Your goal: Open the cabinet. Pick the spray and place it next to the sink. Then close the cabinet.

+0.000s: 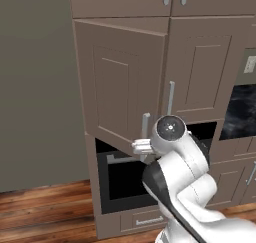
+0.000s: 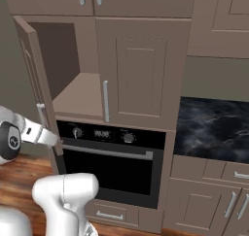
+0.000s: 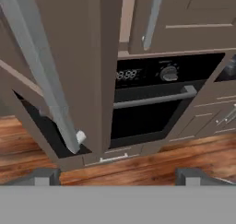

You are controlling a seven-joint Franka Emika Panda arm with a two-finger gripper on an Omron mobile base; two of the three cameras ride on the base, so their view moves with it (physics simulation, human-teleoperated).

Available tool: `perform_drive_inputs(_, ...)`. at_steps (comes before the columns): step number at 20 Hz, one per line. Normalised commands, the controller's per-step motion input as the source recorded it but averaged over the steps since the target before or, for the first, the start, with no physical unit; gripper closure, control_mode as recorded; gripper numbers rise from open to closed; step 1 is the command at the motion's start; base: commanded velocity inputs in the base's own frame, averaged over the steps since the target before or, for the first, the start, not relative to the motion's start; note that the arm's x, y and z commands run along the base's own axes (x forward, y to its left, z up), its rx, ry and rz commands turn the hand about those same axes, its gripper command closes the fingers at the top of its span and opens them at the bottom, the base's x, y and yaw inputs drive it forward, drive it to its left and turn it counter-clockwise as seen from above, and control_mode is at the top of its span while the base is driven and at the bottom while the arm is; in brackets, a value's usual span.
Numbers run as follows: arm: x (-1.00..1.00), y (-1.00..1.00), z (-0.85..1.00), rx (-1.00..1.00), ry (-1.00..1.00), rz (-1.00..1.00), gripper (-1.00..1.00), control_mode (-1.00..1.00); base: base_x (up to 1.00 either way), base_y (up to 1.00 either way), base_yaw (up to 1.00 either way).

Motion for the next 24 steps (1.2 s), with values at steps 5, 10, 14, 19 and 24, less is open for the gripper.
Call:
perform_drive_inputs(5, -0.23, -1.00, 0.00, 0.22, -0.17, 0.00, -1.00, -1.00, 0.00, 0.00, 0.00)
perform_drive_inputs(10, -0.21, -0.94, -0.04, 0.30, -0.27, 0.00, -1.00, -1.00, 0.00, 0.00, 0.00)
perform_drive_inputs(14, -0.02, -0.59, -0.44, 0.31, -0.37, 0.00, -1.00, -1.00, 0.00, 0.00, 0.00)
perform_drive_inputs(19, 0.04, -0.17, -0.53, 0.29, -0.43, 0.01, -1.00, -1.00, 0.00, 0.00, 0.00)
perform_drive_inputs(24, 0.00, 0.00, -0.16, 0.32, -0.43, 0.05, -1.00, -1.00, 0.00, 0.00, 0.00)
